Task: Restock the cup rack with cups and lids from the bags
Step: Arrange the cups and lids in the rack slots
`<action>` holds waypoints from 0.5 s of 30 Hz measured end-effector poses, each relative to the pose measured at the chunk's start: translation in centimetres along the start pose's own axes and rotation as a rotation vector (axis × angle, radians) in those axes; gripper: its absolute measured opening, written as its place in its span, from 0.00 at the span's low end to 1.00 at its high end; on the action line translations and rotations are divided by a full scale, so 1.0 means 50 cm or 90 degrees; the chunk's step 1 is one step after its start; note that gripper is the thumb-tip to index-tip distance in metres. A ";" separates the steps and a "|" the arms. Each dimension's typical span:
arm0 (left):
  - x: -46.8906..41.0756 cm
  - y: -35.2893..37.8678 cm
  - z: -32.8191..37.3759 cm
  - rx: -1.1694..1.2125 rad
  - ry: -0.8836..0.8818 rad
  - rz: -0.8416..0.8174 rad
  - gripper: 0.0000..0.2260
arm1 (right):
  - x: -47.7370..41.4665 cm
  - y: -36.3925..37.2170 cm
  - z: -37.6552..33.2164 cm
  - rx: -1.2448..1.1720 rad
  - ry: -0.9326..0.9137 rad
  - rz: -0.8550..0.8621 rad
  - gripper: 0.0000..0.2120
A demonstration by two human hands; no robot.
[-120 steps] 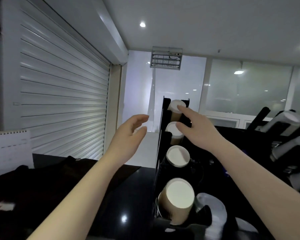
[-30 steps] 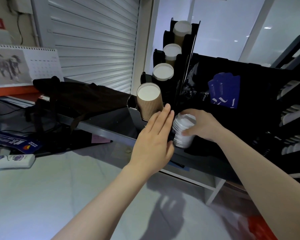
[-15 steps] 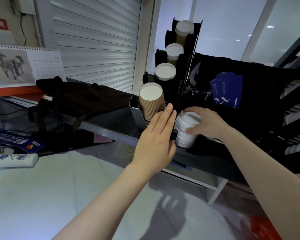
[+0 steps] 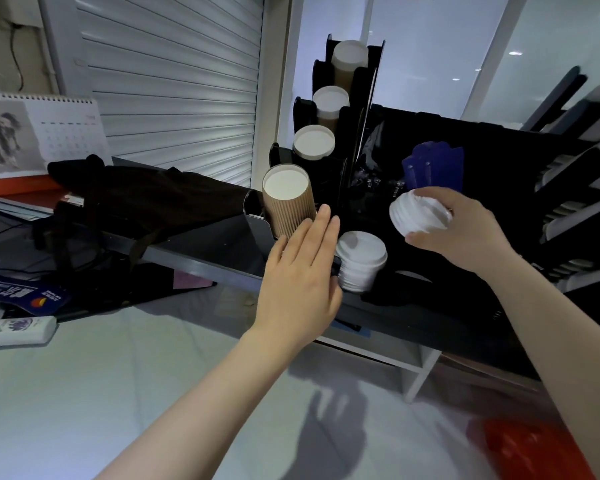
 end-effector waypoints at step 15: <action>-0.054 0.144 0.057 -0.034 0.135 -0.134 0.33 | 0.009 0.052 0.072 0.244 0.108 -0.122 0.35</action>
Point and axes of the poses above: each hand's wrist, its own x-axis away from the middle knuckle, its own y-axis out of the palm, z = x × y, the point moved 6 cm from there along -x, towards the middle knuckle, and after that the axes turned 8 degrees about y, right-handed, at the moved point
